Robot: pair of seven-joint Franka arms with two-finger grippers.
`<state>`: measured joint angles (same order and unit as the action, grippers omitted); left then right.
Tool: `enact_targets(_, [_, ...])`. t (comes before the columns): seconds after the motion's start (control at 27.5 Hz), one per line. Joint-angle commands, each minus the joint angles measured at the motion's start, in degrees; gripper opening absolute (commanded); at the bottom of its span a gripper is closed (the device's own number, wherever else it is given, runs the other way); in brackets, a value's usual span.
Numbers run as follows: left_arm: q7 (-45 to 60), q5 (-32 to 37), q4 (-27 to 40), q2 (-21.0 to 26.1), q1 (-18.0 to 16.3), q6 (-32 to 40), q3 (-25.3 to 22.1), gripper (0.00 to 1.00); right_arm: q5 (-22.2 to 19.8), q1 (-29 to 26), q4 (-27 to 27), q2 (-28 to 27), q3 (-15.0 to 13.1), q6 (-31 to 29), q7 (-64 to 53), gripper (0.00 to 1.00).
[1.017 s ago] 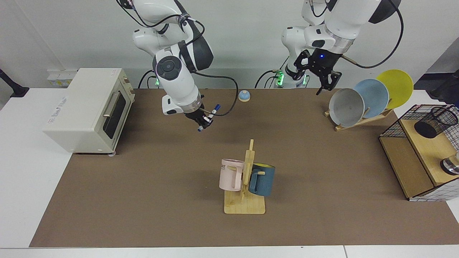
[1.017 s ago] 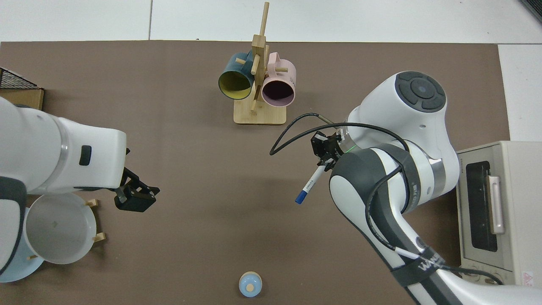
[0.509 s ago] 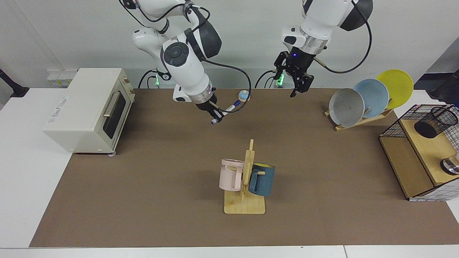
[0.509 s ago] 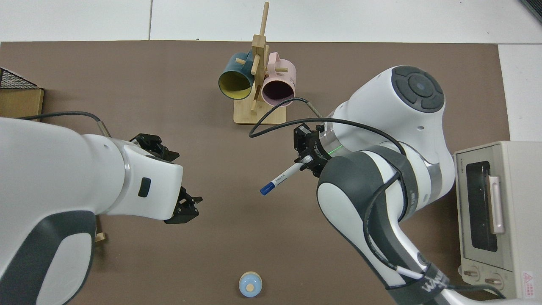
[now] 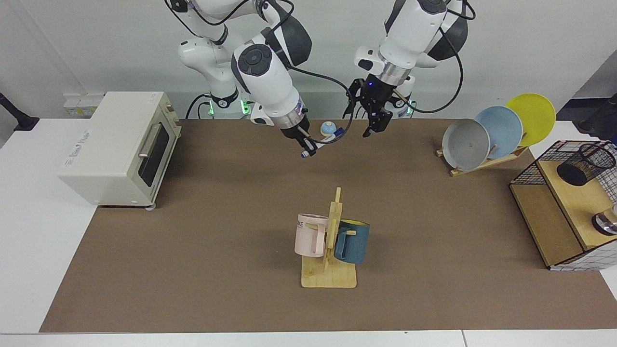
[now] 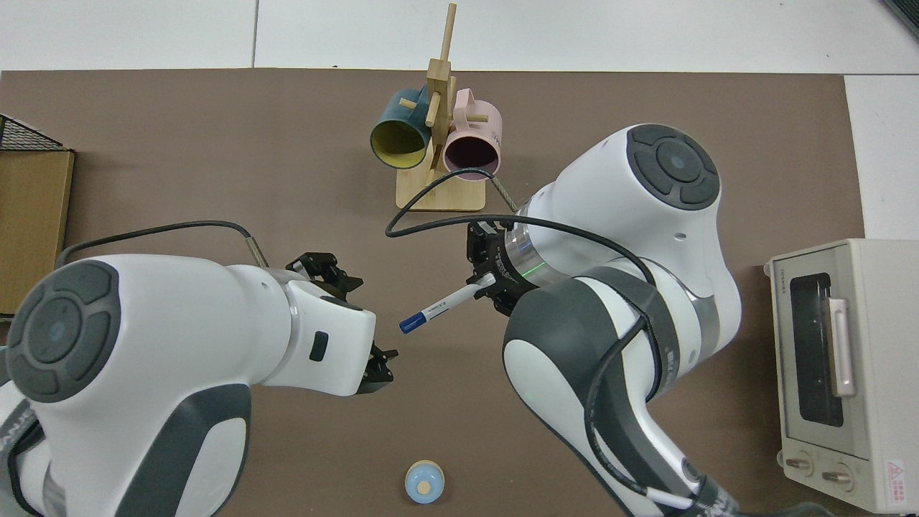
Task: Put markers into pen holder
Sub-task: 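Grasp the marker's free end with the left gripper beside the right gripper, then open the right gripper and withdraw while the left gripper holds the marker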
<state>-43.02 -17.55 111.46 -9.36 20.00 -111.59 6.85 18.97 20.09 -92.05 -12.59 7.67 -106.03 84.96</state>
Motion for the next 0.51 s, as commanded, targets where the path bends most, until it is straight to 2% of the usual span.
enact_targets(0.0, [0.3,-1.2,3.1,-1.6,1.4,-2.8,-0.3,0.99,1.2,0.8,1.0,-0.7,-0.2,-0.8,3.1,0.00])
enact_targets(0.36, [0.9,-1.3,5.3,-1.4,2.2,-6.1,-0.1,0.98,1.7,2.9,0.6,-0.2,-0.2,-2.4,5.3,0.00])
enact_targets(0.47, [1.0,-1.3,6.0,-1.2,2.2,-7.2,0.4,0.91,1.7,2.9,0.6,-0.1,-0.2,-2.3,5.3,0.00])
